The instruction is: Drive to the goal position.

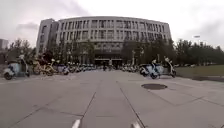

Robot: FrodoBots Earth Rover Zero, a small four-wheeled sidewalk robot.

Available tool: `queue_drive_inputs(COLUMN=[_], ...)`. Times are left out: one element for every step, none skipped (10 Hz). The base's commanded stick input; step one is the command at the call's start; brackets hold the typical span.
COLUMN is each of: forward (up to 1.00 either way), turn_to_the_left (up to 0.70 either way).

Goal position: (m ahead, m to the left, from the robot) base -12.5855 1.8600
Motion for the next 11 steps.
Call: queue_drive_inputs(forward=[0.70,0.70,0.70,0.63,0.30,0.00,0.00,0.00,0.00,0.00,0.00], turn_to_the_left=[0.00,0.00,0.00,0.00,0.00,0.00,0.00,0.02,0.31,0.70,0.70])
